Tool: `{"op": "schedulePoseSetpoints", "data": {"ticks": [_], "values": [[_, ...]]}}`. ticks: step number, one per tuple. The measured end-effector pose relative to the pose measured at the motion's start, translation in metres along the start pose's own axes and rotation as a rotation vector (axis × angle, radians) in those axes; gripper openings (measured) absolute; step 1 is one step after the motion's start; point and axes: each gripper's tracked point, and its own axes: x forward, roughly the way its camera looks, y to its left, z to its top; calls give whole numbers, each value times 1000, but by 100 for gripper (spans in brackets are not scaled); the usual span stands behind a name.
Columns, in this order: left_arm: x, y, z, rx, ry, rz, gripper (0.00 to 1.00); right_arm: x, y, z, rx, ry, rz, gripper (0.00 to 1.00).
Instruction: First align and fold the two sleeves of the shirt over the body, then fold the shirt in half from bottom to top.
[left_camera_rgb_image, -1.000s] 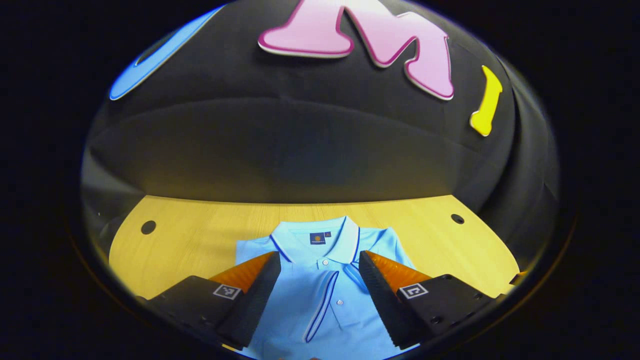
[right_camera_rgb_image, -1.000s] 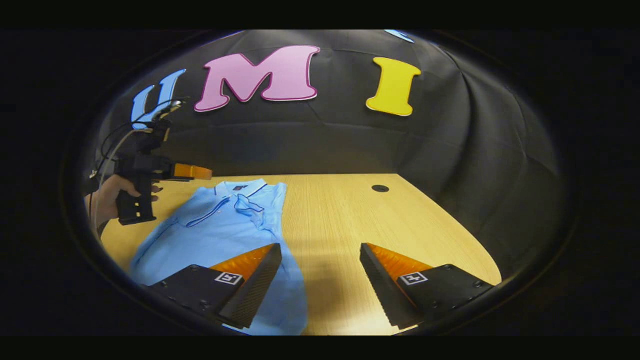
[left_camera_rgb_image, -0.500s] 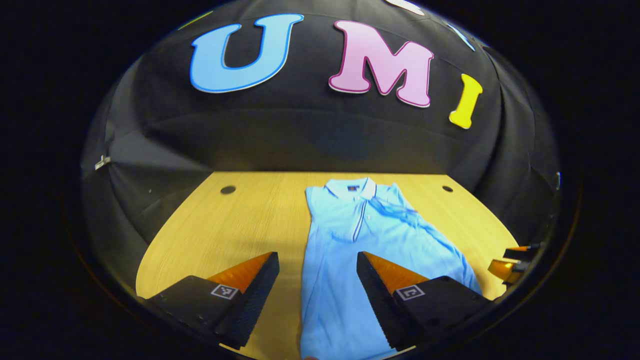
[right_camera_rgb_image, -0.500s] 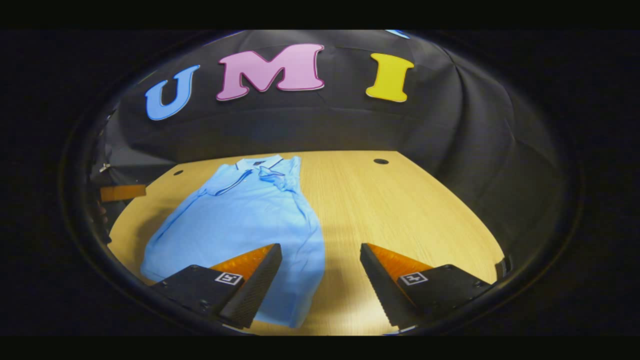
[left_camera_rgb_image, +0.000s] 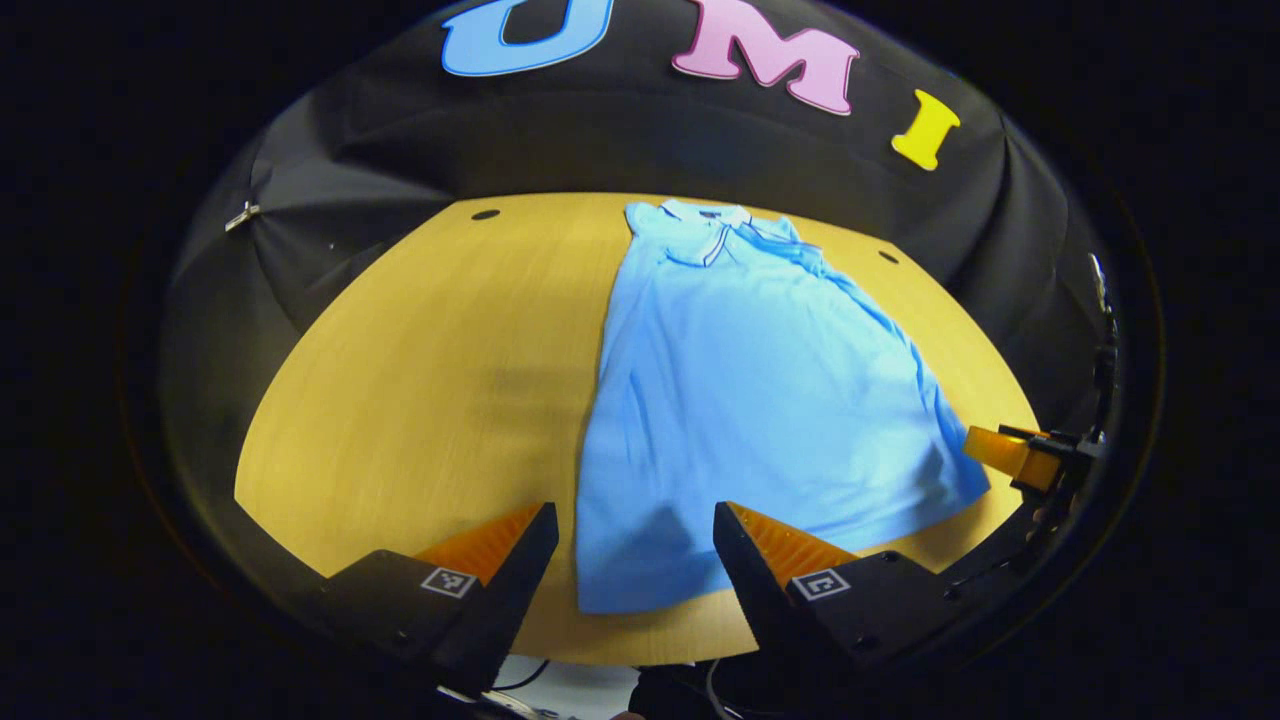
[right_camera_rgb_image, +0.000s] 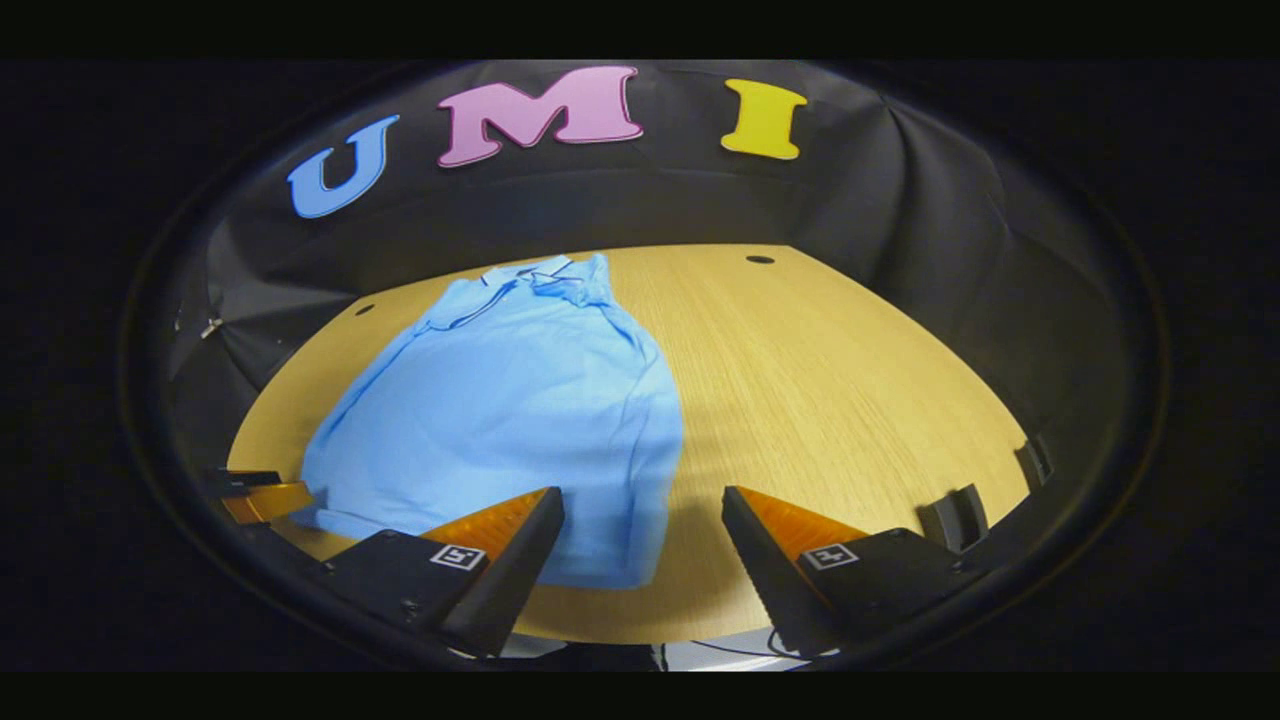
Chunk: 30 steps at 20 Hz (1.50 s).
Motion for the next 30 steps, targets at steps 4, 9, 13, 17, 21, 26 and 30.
{"op": "schedulePoseSetpoints", "data": {"ticks": [4,9,13,17,21,26,30], "values": [[9,1,-14,-5,51,33,98,8,5,-22,-12,34,5,98],[8,0,-14,37,50,37,99,9,16,-24,-66,29,11,92],[13,3,-4,-62,27,96,75,15,30,-19,-99,23,53,45],[20,-9,-1,-50,-2,70,23,20,37,-18,-87,12,77,9],[21,-22,5,-65,-9,6,6,22,48,-12,-54,19,162,6],[12,-39,29,-148,-16,-54,6,21,47,18,45,-53,180,0],[6,-55,68,-112,-69,-92,6,18,57,62,38,-151,193,0]]}}
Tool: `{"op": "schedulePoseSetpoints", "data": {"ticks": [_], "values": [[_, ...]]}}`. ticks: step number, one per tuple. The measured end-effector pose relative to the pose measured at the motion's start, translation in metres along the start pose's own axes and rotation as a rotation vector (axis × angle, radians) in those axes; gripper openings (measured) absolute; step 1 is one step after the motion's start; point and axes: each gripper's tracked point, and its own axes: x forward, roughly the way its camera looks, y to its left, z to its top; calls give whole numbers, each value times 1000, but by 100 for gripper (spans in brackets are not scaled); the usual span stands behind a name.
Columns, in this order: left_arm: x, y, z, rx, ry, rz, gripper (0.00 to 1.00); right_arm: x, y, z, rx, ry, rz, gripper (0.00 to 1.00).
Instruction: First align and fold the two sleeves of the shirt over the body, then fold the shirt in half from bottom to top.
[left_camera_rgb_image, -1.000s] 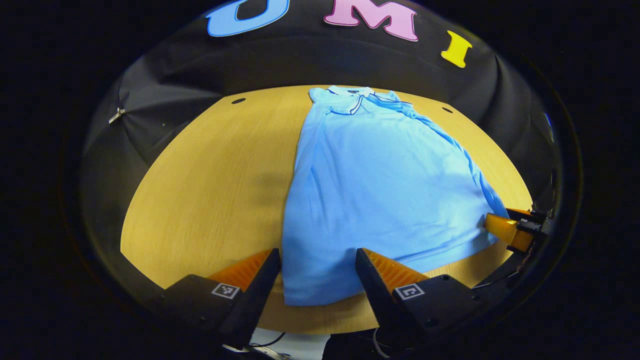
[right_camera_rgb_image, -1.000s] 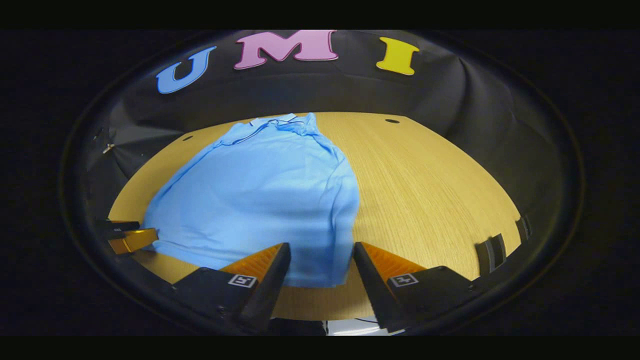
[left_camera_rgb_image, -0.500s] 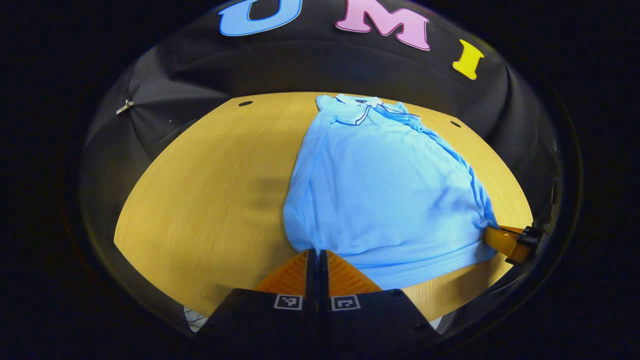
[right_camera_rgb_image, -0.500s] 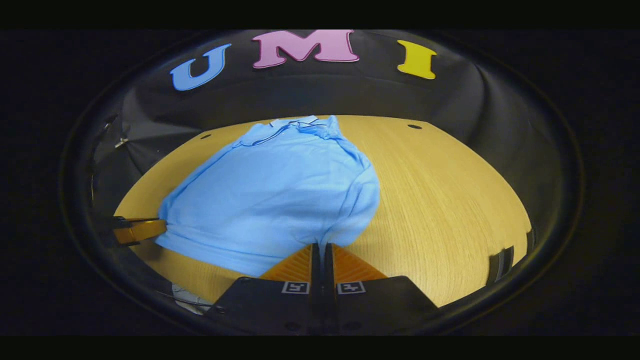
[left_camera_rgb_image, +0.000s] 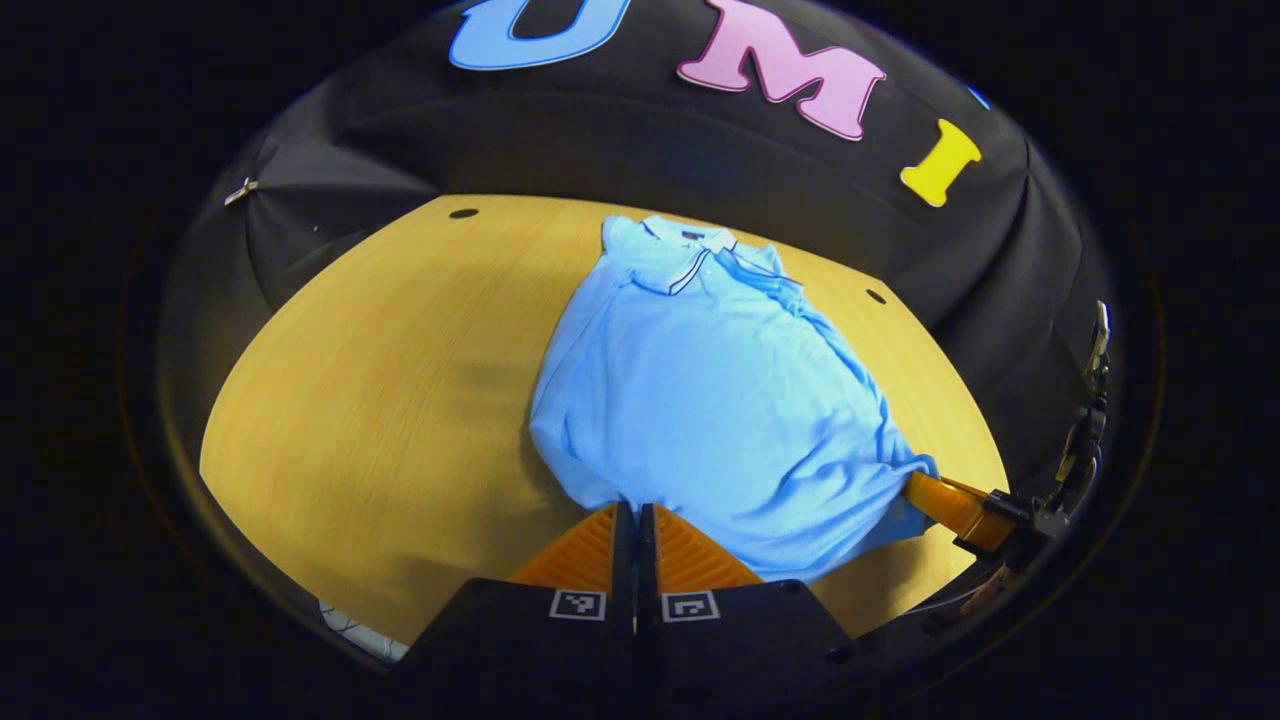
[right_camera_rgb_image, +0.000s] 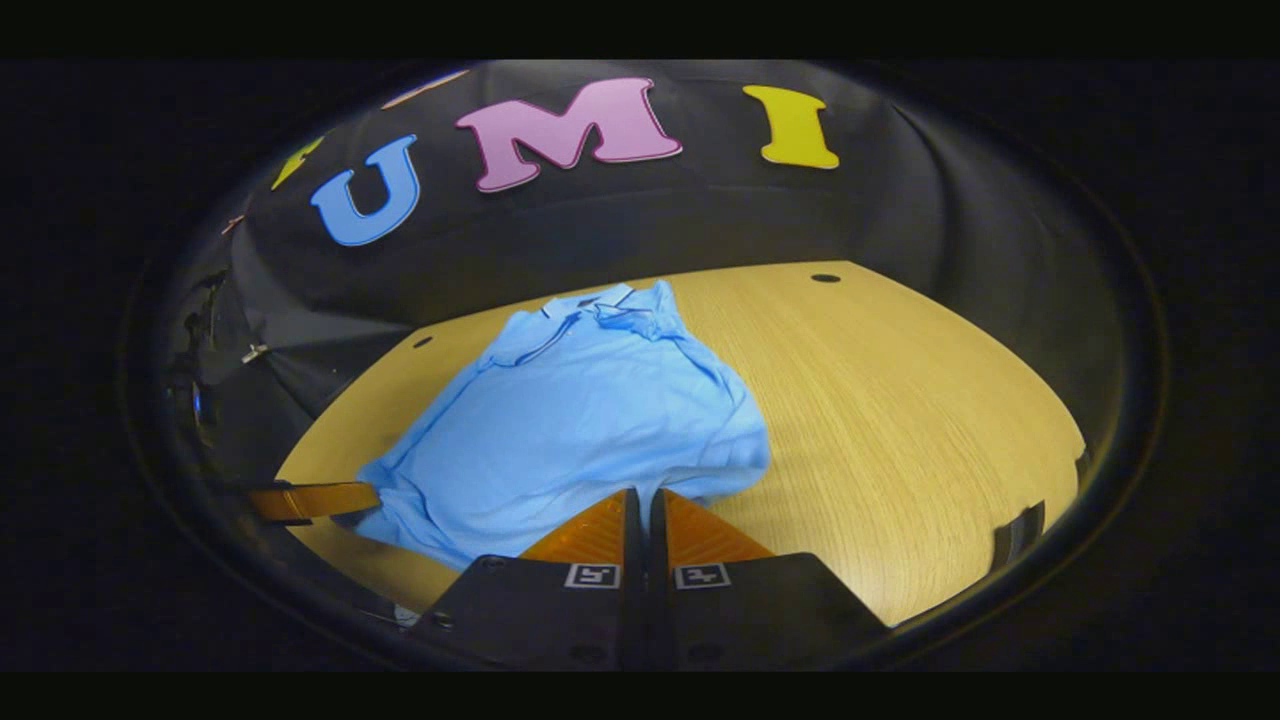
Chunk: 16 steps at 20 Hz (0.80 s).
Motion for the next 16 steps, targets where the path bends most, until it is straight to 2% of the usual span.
{"op": "schedulePoseSetpoints", "data": {"ticks": [2,6,7,11,12,13,14,16], "values": [[4,-14,27,-3,-44,-37,6,9,5,27,-10,-53,4,7],[24,-18,88,-12,-122,-60,6,42,10,87,-35,-159,11,5],[31,-15,106,-5,-154,-55,6,51,10,103,-42,-186,12,0],[66,-8,171,29,-235,-33,6,93,4,156,-73,-269,-18,0],[77,-5,185,22,-246,-24,6,103,7,168,-75,-291,-15,5],[86,-3,200,10,-257,-23,6,114,8,182,-80,-316,-16,0],[97,-4,216,0,-272,-26,6,128,11,197,-92,-334,-15,5],[116,0,248,-10,-309,-22,6,154,18,223,-122,-371,-1,5]]}}
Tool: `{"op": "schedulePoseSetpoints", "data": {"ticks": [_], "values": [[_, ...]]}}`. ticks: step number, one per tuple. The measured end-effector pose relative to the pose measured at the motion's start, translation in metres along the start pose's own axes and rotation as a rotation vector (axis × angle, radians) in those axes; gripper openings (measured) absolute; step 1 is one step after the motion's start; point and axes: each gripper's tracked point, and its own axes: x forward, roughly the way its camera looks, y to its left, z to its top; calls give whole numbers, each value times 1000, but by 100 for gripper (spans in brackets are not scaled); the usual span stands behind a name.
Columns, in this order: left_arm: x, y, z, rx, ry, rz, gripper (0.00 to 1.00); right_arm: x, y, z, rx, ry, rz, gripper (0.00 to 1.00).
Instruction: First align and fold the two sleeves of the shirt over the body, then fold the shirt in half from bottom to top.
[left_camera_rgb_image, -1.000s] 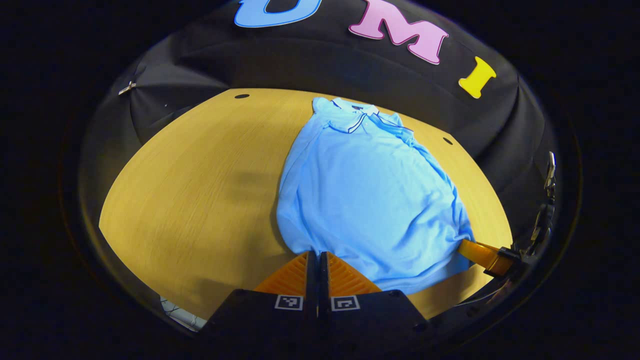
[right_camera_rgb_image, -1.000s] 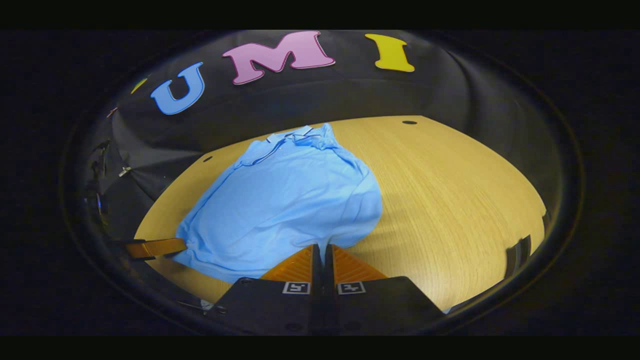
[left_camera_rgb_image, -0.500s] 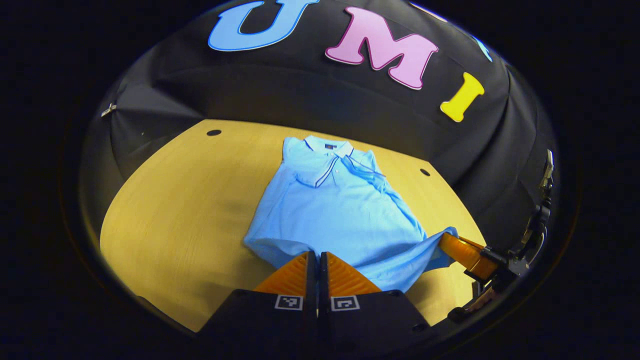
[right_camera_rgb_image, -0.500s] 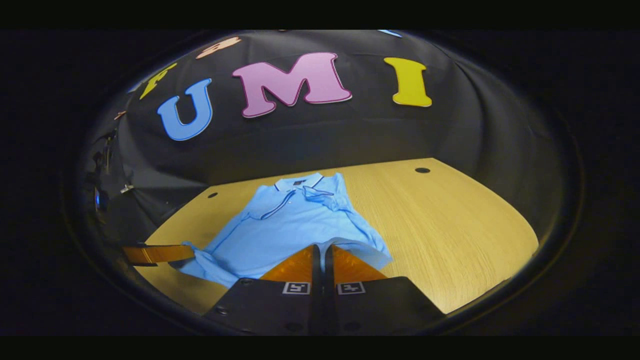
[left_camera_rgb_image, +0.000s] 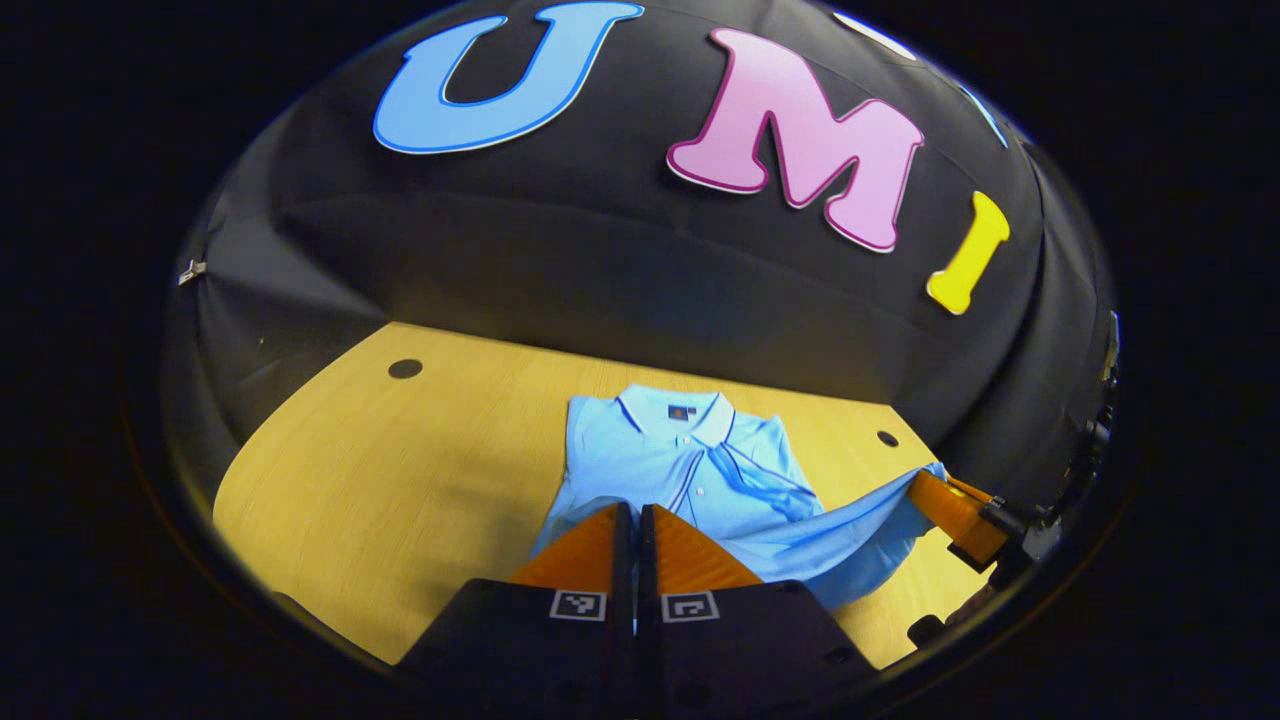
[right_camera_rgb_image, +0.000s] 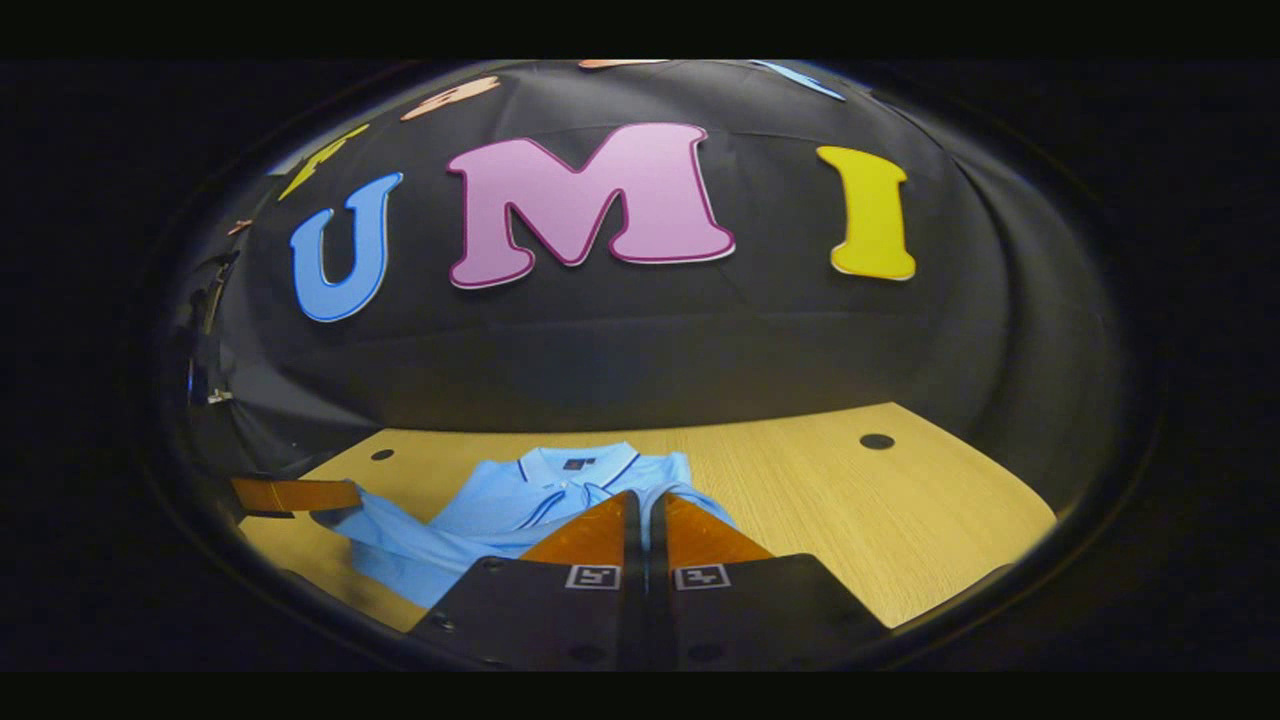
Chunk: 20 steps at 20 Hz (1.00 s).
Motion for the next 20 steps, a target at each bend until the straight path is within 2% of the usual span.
{"op": "schedulePoseSetpoints", "data": {"ticks": [5,7,8,10,13,14,15,16,18,19,20], "values": [[74,6,62,76,-96,-3,6,82,11,49,-48,-102,34,5],[108,-4,78,59,-126,-63,6,115,9,59,-82,-114,42,8],[126,-2,83,59,-138,-70,6,132,5,62,-98,-119,35,5],[159,12,93,104,-160,-34,6,161,-4,69,-108,-125,17,0],[207,22,88,131,-120,-42,6,204,-19,62,-112,-106,-31,5],[219,31,85,137,-110,-18,7,214,-26,54,-134,-84,-67,10],[227,39,85,158,-115,9,17,219,-31,42,-156,-59,-96,6],[230,47,84,183,-118,40,23,219,-31,32,-160,-36,-97,23],[213,51,84,187,-126,39,53,213,-24,23,-152,-26,-75,56],[201,49,88,172,-146,34,69,206,-26,26,-161,-44,-82,64],[190,48,93,164,-173,36,84,192,-26,27,-171,-58,-86,83]]}}
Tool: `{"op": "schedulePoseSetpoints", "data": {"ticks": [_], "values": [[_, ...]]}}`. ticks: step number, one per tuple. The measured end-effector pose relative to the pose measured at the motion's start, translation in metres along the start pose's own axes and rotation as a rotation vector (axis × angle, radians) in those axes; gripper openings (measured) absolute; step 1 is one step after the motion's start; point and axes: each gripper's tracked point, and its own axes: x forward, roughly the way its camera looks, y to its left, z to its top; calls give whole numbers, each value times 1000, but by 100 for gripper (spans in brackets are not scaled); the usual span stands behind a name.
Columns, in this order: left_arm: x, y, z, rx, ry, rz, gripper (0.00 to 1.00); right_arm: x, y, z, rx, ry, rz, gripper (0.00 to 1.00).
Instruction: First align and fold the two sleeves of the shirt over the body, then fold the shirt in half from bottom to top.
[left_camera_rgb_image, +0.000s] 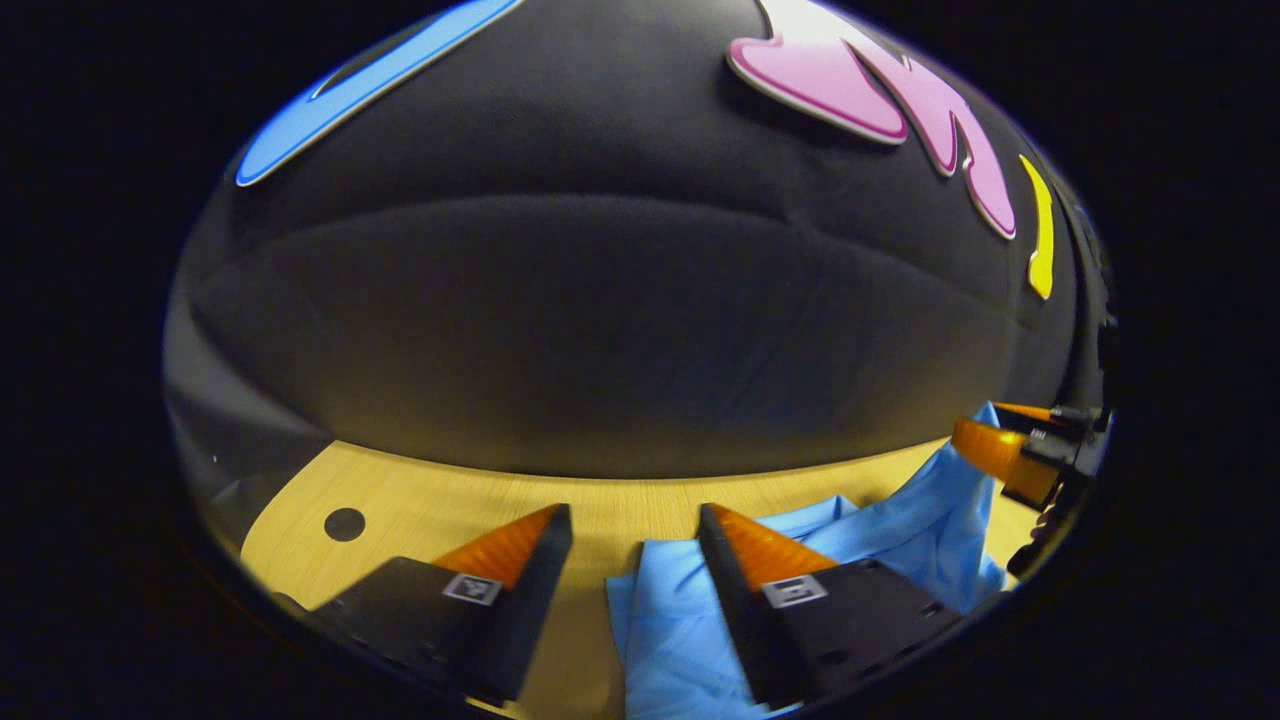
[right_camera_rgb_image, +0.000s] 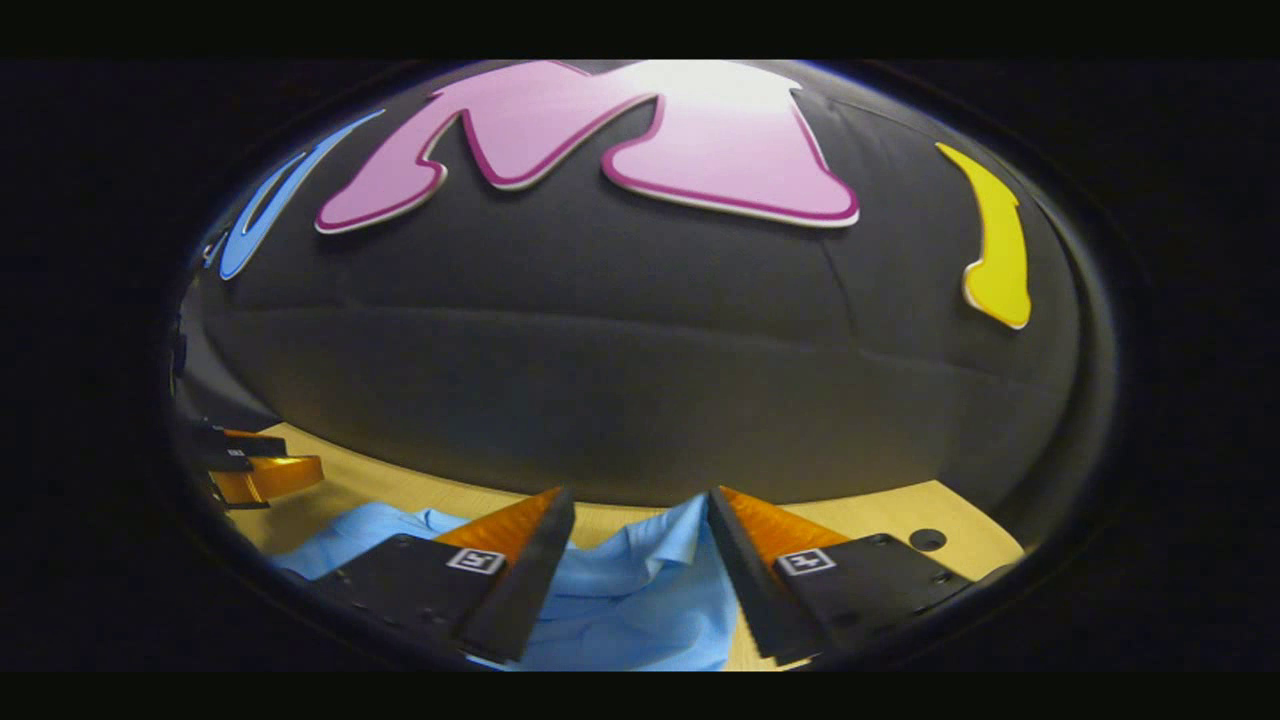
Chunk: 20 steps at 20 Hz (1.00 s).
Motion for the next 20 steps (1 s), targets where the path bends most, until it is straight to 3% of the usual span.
{"op": "schedulePoseSetpoints", "data": {"ticks": [1,2,7,11,15,20], "values": [[-19,-1,9,3,-31,5,100,-18,-1,3,-3,-5,-7,93],[-36,-3,16,21,-67,16,100,-33,-2,7,1,-9,-9,98],[-148,-23,42,123,-167,15,99,-130,-13,44,38,-47,-35,97],[-252,-50,76,90,-229,-73,98,-234,-24,87,-21,-69,-53,97],[-370,-44,113,92,-307,-30,99,-344,-26,126,-33,-87,-56,97],[-508,-51,120,63,-344,-66,99,-455,-28,144,-59,-95,-66,97]]}}
